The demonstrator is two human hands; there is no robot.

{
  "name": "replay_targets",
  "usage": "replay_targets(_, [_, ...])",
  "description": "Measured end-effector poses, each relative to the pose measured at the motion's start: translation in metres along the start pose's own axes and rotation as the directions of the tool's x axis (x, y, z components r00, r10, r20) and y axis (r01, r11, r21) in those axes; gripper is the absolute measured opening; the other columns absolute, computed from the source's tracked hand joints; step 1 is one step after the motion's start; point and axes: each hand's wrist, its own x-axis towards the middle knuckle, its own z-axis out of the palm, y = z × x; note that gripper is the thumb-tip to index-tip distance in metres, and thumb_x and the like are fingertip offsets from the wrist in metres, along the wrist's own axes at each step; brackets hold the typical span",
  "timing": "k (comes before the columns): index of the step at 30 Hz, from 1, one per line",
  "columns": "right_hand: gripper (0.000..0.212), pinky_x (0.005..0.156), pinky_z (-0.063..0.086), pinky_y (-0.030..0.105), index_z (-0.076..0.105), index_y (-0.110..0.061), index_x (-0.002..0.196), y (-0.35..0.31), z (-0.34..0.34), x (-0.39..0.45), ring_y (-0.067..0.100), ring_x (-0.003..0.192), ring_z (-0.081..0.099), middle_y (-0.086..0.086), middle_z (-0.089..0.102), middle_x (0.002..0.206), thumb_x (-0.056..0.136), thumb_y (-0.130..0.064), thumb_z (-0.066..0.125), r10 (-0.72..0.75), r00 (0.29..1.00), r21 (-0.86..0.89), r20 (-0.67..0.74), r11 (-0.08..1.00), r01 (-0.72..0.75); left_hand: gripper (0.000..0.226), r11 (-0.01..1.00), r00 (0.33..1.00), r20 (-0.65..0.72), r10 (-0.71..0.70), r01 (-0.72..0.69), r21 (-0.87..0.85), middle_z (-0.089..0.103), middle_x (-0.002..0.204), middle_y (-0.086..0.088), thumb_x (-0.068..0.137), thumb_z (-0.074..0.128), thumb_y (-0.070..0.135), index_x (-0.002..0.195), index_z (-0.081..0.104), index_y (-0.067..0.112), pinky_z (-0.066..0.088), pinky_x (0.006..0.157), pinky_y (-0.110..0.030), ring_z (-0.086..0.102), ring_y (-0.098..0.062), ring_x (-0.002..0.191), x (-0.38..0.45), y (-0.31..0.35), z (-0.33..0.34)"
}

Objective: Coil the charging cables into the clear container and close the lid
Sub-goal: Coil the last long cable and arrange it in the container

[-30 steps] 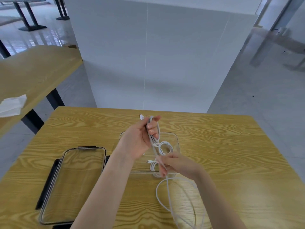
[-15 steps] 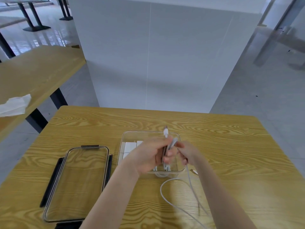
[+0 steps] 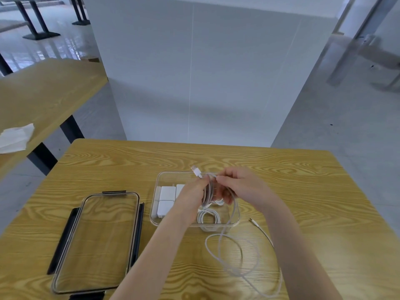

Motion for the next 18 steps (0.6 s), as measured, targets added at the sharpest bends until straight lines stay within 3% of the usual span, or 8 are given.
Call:
replay_targets(2, [0.024, 0.057, 0.052, 0.025, 0.060, -0.006, 0.083, 0.000, 0.002, -0.003, 0.016, 0.054, 0.061, 0.009, 0.067, 0.068, 0.098, -0.010, 0.042, -0.005, 0.997, 0.041, 0.073, 0.999, 0.002, 0.034, 0.999, 1.000, -0.030, 0.006, -0.007, -0.041, 0.055, 0.058, -0.005, 0.097, 0.040, 0.025, 0.076, 0.059, 0.006, 0.042, 0.069, -0.033, 0.051, -0.021, 0.062, 0.003, -0.001, -0.002])
replay_targets(4, [0.028, 0.067, 0.056, 0.027, 0.062, -0.008, 0.083, 0.005, 0.003, -0.004, 0.020, 0.064, 0.065, 0.011, 0.069, 0.075, 0.099, -0.011, 0.039, -0.004, 0.989, 0.072, 0.145, 0.997, -0.006, 0.036, 0.981, 1.000, 0.015, -0.016, 0.019, -0.195, 0.057, 0.058, -0.005, 0.099, 0.036, 0.024, 0.079, 0.060, 0.004, 0.044, 0.064, -0.029, 0.052, -0.019, 0.058, 0.002, 0.000, -0.005])
replay_targets(6, [0.027, 0.077, 0.056, 0.033, 0.062, -0.006, 0.087, 0.013, 0.005, -0.003, 0.023, 0.071, 0.067, 0.013, 0.069, 0.080, 0.099, -0.012, 0.039, -0.007, 0.979, 0.076, 0.203, 0.997, -0.009, 0.041, 0.930, 0.991, 0.131, -0.014, 0.061, -0.361, 0.069, 0.079, -0.009, 0.101, 0.029, 0.023, 0.095, 0.061, -0.002, 0.049, 0.068, -0.027, 0.064, -0.017, 0.064, 0.000, 0.005, -0.008])
replay_targets(8, [0.026, 0.083, 0.054, 0.038, 0.061, -0.006, 0.087, 0.021, 0.010, -0.002, 0.023, 0.074, 0.067, 0.014, 0.069, 0.082, 0.099, -0.014, 0.040, -0.004, 0.972, 0.065, 0.235, 0.998, -0.011, 0.043, 0.899, 0.986, 0.162, -0.023, 0.091, -0.427, 0.071, 0.092, -0.011, 0.101, 0.028, 0.023, 0.109, 0.058, -0.006, 0.051, 0.072, -0.027, 0.068, -0.017, 0.076, 0.000, 0.007, -0.010])
replay_targets(12, [0.033, 0.086, 0.053, 0.029, 0.064, -0.008, 0.082, 0.031, 0.017, 0.000, 0.015, 0.077, 0.069, 0.018, 0.070, 0.091, 0.100, -0.023, 0.040, -0.001, 0.956, 0.050, 0.294, 0.999, -0.014, 0.039, 0.827, 0.981, 0.190, -0.036, 0.135, -0.546, 0.054, 0.055, 0.002, 0.101, 0.029, 0.023, 0.107, 0.055, -0.005, 0.045, 0.064, -0.023, 0.053, -0.013, 0.060, -0.002, 0.009, -0.009])
replay_targets(15, [0.048, 0.099, 0.046, 0.031, 0.067, -0.011, 0.076, 0.047, 0.019, 0.003, 0.017, 0.097, 0.068, 0.015, 0.072, 0.098, 0.093, -0.048, 0.043, 0.011, 0.922, 0.053, 0.387, 0.998, -0.034, 0.040, 0.777, 0.975, 0.224, 0.010, 0.134, -0.615, 0.040, 0.049, 0.005, 0.101, 0.027, 0.023, 0.102, 0.056, -0.004, 0.037, 0.062, -0.023, 0.042, -0.009, 0.044, -0.004, 0.015, -0.013])
replay_targets(18, [0.056, 0.095, 0.046, 0.027, 0.061, -0.011, 0.068, 0.068, 0.027, 0.009, 0.019, 0.101, 0.064, 0.011, 0.070, 0.095, 0.075, -0.067, 0.057, -0.053, 0.882, 0.239, 0.468, 0.969, -0.069, 0.039, 0.741, 0.958, 0.279, 0.062, 0.143, -0.656, 0.035, 0.047, 0.006, 0.100, 0.027, 0.023, 0.095, 0.058, -0.001, 0.039, 0.050, -0.019, 0.035, -0.007, 0.038, -0.009, 0.028, -0.015])
